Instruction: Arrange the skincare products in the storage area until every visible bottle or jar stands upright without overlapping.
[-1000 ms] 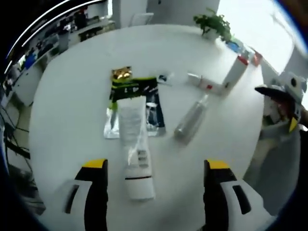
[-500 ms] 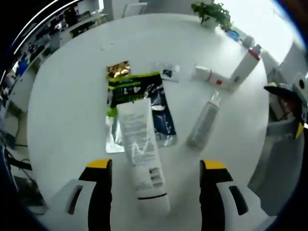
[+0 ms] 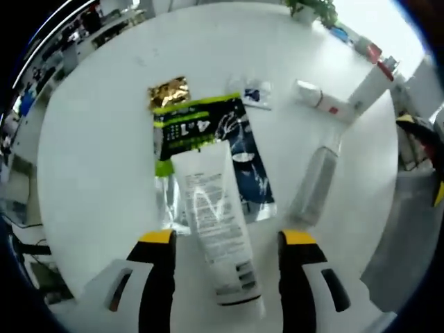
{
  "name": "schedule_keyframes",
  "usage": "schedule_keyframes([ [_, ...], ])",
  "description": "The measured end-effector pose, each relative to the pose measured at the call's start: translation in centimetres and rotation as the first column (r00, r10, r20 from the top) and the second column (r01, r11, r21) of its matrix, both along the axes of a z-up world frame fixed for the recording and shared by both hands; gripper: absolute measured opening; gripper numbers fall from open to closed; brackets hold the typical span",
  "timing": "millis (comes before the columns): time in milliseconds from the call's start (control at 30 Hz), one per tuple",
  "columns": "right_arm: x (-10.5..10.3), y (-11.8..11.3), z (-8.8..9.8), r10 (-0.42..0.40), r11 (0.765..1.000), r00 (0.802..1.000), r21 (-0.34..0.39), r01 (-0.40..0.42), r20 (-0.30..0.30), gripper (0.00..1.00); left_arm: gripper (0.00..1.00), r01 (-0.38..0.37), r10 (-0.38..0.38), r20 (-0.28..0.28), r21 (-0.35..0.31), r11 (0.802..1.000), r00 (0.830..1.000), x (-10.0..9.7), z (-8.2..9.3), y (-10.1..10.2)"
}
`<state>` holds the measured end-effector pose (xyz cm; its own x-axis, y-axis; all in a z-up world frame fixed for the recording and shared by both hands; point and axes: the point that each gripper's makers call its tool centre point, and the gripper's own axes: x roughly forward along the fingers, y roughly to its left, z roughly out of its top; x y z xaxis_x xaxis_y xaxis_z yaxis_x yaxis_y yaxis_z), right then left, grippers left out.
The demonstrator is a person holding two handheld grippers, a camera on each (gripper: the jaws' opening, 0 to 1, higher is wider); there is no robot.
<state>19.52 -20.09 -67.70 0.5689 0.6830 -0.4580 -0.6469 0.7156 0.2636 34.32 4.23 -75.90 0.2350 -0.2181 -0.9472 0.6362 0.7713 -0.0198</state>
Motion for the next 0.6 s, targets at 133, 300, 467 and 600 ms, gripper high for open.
schedule_keyframes([
  [133,0.01,-0.04,-0.09,-0.002,1.0,1.0,-0.001,0.002,-0.004,0.98,0.49,0.009,-0.009,-0.007,0.026,1.0,1.0,0.02,-0.22,-0.19],
  [300,0.01,-0.12,-0.31,-0.004,1.0,1.0,-0.002,0.004,-0.014,0.98,0.46,0.017,-0.016,-0.018,0.054,0.998,1.0,-0.03,-0.36,-0.38],
  [467,0.0,-0.18,-0.34,-0.009,1.0,1.0,0.001,0.009,-0.017,0.97,0.4,0.009,-0.006,-0.036,0.079,0.997,0.999,0.23,-0.74,-0.16],
  [600,-0.05,-0.16,-0.43,-0.004,1.0,1.0,-0.003,0.004,-0.018,0.97,0.4,0.006,-0.002,-0.041,0.092,0.996,0.999,0.43,-0.88,0.01],
])
